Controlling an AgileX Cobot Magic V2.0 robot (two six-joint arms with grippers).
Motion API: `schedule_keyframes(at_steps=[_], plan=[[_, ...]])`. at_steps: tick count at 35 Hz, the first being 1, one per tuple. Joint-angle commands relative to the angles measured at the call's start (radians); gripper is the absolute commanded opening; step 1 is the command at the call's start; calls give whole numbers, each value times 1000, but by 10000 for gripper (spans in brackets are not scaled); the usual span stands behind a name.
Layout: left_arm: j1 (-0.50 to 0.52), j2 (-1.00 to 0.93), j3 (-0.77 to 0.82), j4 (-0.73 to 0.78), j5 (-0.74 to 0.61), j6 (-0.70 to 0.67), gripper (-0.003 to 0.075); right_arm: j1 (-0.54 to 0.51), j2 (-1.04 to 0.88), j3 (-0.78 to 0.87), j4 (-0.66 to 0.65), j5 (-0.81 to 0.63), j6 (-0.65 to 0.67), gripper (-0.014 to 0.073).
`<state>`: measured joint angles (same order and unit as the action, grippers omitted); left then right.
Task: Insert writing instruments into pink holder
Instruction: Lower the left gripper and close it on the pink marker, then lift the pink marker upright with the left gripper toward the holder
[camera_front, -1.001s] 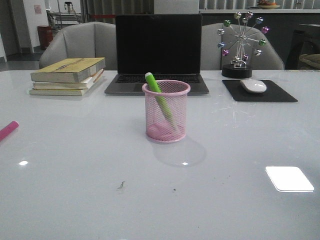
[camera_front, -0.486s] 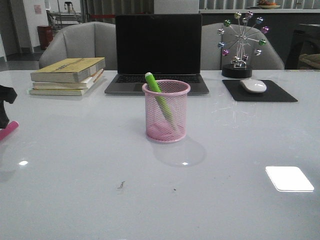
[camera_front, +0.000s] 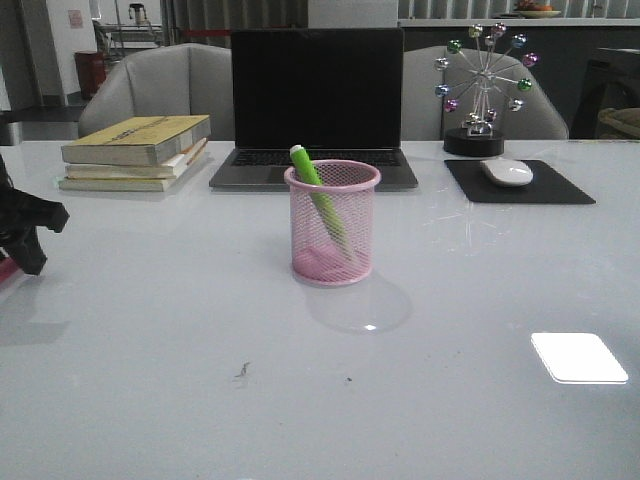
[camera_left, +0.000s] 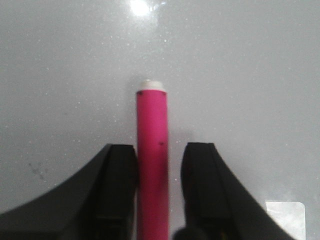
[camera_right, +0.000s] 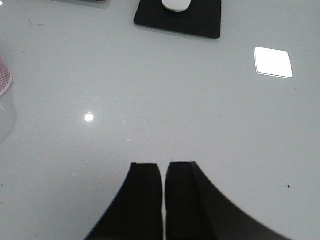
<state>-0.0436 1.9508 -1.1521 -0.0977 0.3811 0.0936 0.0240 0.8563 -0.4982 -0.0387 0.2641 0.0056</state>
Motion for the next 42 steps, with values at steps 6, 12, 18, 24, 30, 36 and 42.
schedule_keyframes(at_steps=[6, 12, 18, 24, 30, 36, 42], plan=[[-2, -13, -9, 8, 180, -2, 96, -6, -11, -27, -7, -69, 3, 197], [-17, -22, -45, -4, 164, 0, 96, -6, -11, -27, -7, -69, 3, 197], [-67, -65, -122, -4, 125, 7, 96, -6, -11, -27, -7, -69, 3, 197], [-129, -127, -174, -5, 32, 7, 96, -6, -11, -27, -7, -69, 3, 197], [-193, -197, -214, -36, -59, 7, 96, -6, -11, -27, -7, -69, 3, 197], [-295, -287, -231, -85, -210, 7, 96, -6, -11, -27, -7, -69, 3, 197], [-419, -344, -231, -121, -450, 7, 96, -6, -11, -27, -7, -69, 3, 197]])
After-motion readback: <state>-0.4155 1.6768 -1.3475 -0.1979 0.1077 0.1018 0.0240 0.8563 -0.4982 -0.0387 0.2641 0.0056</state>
